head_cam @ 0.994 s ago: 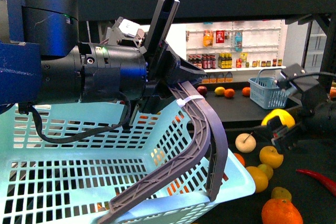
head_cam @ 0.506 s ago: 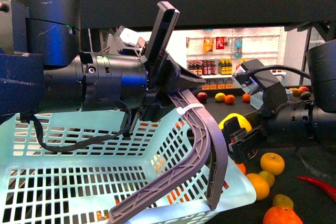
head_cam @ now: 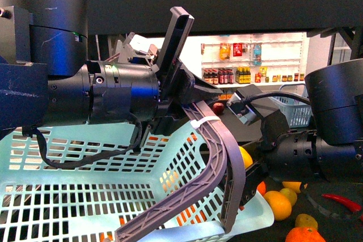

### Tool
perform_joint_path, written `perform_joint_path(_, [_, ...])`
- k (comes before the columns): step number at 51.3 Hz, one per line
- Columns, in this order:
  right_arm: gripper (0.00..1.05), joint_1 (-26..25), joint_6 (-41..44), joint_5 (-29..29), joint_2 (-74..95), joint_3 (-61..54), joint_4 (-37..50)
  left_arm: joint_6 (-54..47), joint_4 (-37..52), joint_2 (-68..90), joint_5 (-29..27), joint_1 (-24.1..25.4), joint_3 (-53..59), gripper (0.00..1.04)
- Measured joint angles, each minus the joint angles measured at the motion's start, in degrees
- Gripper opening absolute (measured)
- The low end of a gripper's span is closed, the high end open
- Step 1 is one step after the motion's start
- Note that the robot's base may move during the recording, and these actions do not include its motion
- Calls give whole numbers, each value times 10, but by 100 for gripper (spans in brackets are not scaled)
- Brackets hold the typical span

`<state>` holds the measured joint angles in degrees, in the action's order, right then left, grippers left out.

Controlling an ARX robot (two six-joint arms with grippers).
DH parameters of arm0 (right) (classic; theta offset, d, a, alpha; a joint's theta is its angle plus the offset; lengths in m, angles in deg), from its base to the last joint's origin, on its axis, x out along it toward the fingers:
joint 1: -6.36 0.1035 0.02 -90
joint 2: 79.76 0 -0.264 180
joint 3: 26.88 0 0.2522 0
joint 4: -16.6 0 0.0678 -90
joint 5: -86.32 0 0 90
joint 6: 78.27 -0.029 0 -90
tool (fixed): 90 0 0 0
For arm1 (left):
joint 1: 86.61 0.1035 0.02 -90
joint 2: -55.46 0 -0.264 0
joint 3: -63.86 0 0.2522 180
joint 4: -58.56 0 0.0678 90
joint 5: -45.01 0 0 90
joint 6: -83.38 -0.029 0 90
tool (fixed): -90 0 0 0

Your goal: Pick lemon from shelf

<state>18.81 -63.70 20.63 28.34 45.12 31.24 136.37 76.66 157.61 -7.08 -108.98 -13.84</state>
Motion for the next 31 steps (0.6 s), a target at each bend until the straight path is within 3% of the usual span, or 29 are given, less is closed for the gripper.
perform_joint_path(3, [99, 0, 0, 7, 0, 0, -1, 0, 0, 0, 2, 0, 0, 8])
perform_joint_path(20, [97, -5, -9, 19, 0, -3, 1, 2, 0, 0, 3, 0, 0, 8])
perform_joint_path(31, [97, -72, -30, 7, 5, 39, 4, 2, 0, 0, 0, 0, 0, 8])
